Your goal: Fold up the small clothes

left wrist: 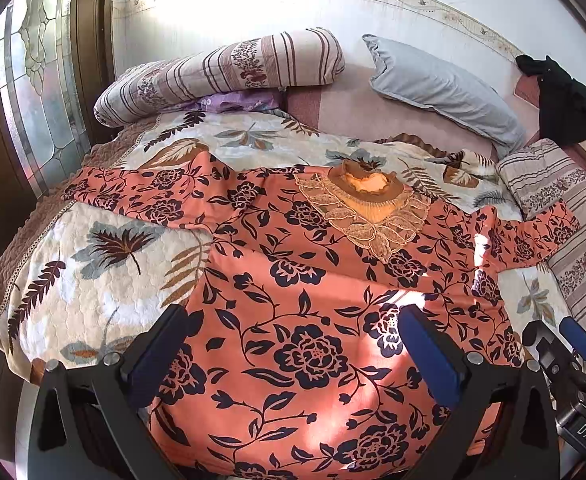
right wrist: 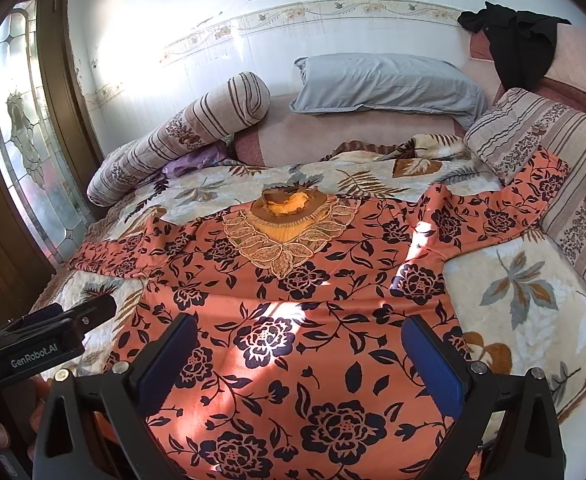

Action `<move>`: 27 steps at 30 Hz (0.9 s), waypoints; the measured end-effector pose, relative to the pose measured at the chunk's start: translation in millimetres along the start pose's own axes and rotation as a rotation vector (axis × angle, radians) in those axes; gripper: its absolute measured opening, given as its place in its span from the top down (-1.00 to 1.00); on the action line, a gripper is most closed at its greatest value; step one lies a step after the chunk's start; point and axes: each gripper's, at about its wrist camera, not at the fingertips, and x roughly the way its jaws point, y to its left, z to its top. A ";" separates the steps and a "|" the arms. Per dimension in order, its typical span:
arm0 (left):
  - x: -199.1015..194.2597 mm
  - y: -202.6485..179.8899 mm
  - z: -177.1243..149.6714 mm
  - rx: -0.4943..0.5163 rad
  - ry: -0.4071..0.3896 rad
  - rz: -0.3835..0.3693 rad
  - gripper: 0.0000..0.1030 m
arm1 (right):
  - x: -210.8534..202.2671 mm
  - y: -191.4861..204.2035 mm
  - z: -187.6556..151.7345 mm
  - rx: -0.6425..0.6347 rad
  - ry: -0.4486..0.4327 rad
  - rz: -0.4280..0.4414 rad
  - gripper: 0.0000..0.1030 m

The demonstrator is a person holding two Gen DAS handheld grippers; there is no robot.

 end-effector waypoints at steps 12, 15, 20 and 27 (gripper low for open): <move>0.5 1.3 -0.5 -0.005 -0.001 -0.006 -1.00 | -0.6 5.7 -0.8 -0.024 -0.060 -0.002 -1.00; 2.1 2.4 -0.1 -0.015 0.008 -0.016 -1.00 | -0.4 7.0 -1.1 -0.032 -0.062 -0.005 -1.00; 19.7 14.8 -3.0 -0.068 0.032 -0.062 -1.00 | 16.9 -11.6 1.2 0.035 0.033 0.075 -1.00; 83.8 72.8 -3.3 -0.133 0.104 0.048 -1.00 | 62.7 -167.1 15.2 0.471 0.072 0.077 -1.00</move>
